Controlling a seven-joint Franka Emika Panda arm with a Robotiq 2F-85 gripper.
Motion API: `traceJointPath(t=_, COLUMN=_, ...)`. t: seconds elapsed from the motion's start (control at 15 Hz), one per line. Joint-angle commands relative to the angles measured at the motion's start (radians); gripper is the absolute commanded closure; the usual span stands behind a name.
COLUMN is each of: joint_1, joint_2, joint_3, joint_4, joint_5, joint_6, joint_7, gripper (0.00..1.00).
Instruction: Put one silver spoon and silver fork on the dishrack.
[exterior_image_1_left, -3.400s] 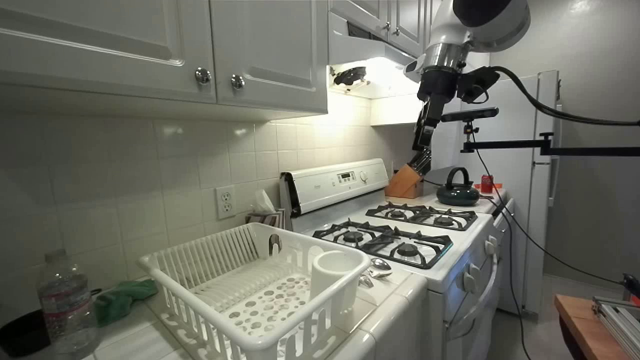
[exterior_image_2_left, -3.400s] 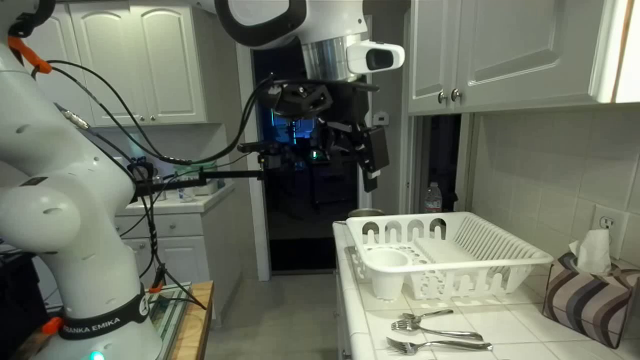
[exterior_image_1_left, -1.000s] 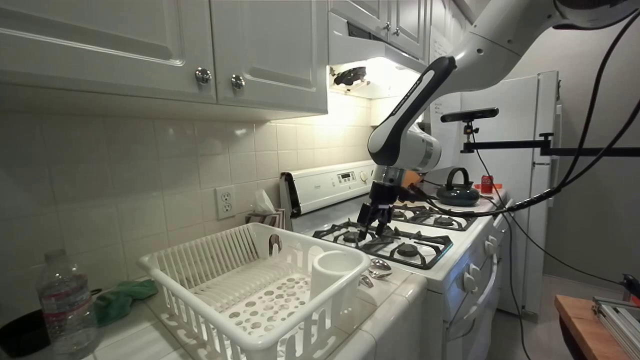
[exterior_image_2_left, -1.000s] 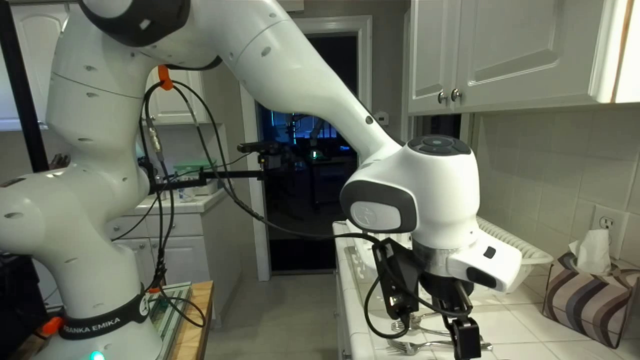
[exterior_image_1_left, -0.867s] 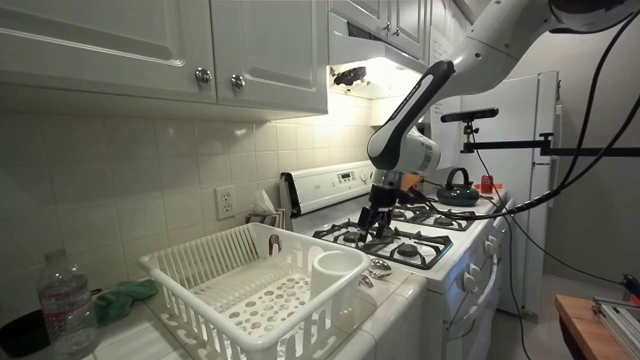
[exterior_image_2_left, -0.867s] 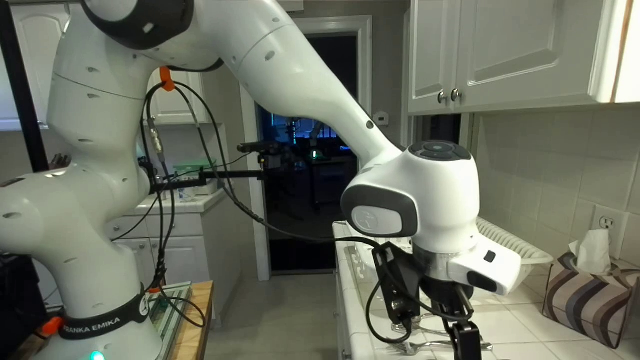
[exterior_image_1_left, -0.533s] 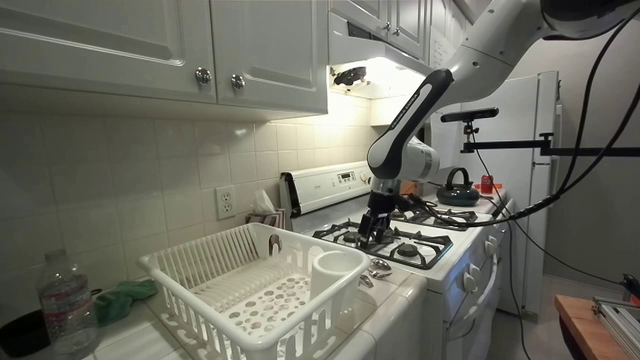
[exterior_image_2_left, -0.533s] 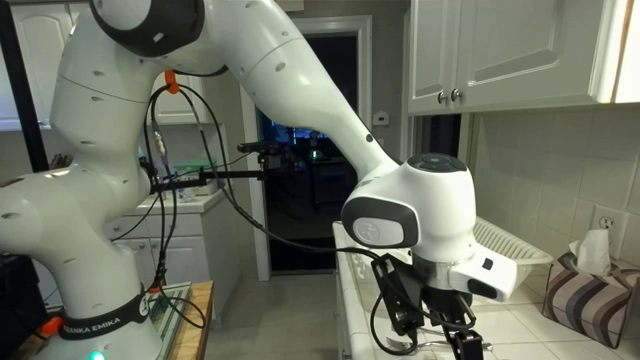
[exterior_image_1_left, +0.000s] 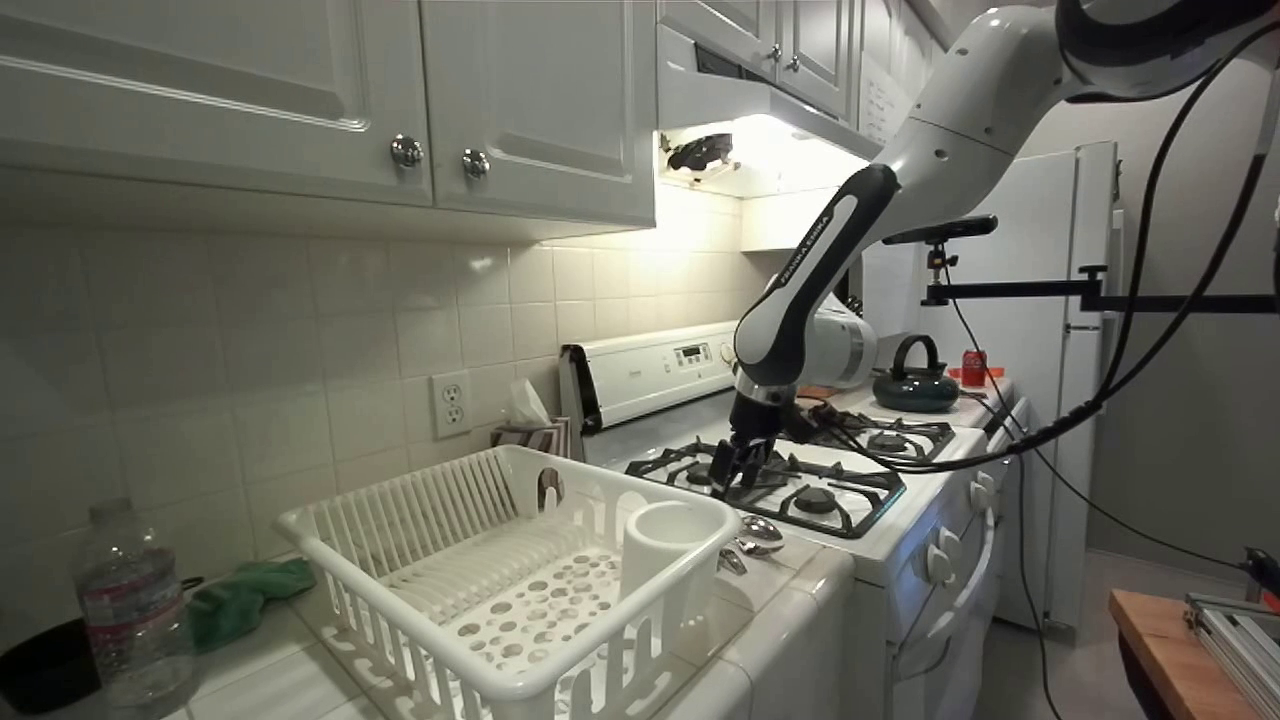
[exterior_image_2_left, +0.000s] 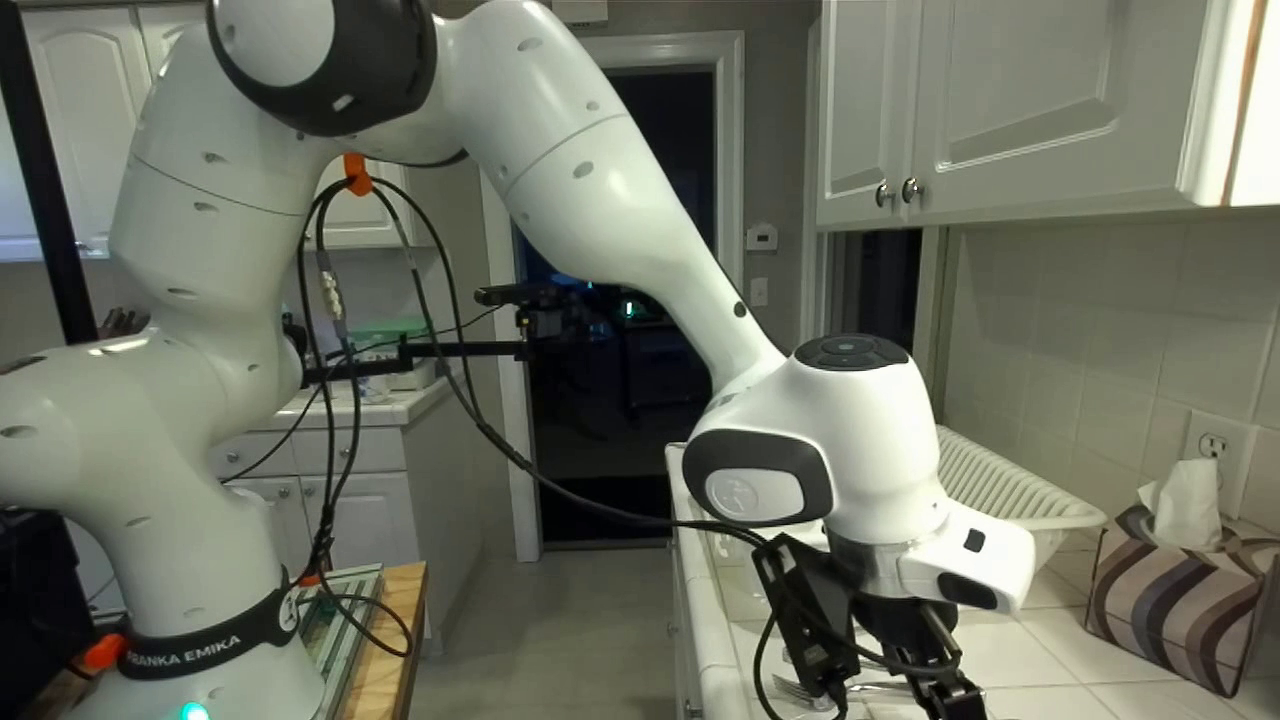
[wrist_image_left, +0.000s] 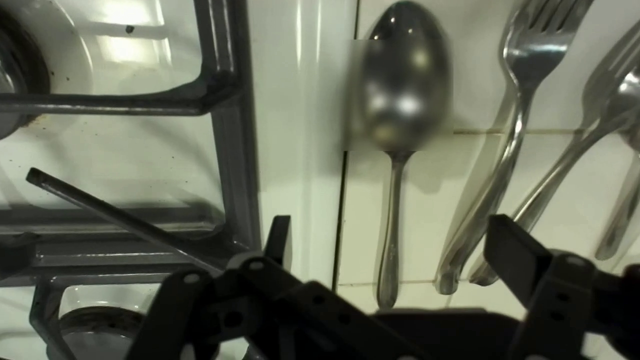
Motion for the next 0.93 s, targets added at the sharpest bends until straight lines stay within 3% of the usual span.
traceJointPath(t=0.0, joint_1=-0.017, joint_2=0.033, joint_3=0.02, joint_4=0.014, joint_5=-0.067, joint_6=0.039, joint_7=0.063, gripper=0.02)
traceJointPath(t=0.13, joint_1=-0.016, joint_2=0.041, joint_3=0.018, joint_4=0.014, joint_5=-0.09, joint_6=0.043, joint_7=0.082, gripper=0.01)
traceJointPath(t=0.2, joint_1=-0.016, joint_2=0.044, joint_3=0.018, joint_4=0.016, joint_5=-0.099, joint_6=0.042, joint_7=0.089, gripper=0.2)
traceJointPath(t=0.33, joint_1=-0.014, joint_2=0.048, joint_3=0.016, joint_4=0.016, joint_5=-0.114, joint_6=0.038, joint_7=0.103, gripper=0.27)
traceJointPath(t=0.87, joint_1=-0.009, joint_2=0.061, joint_3=0.008, joint_4=0.027, joint_5=-0.147, joint_6=0.02, joint_7=0.135, gripper=0.84)
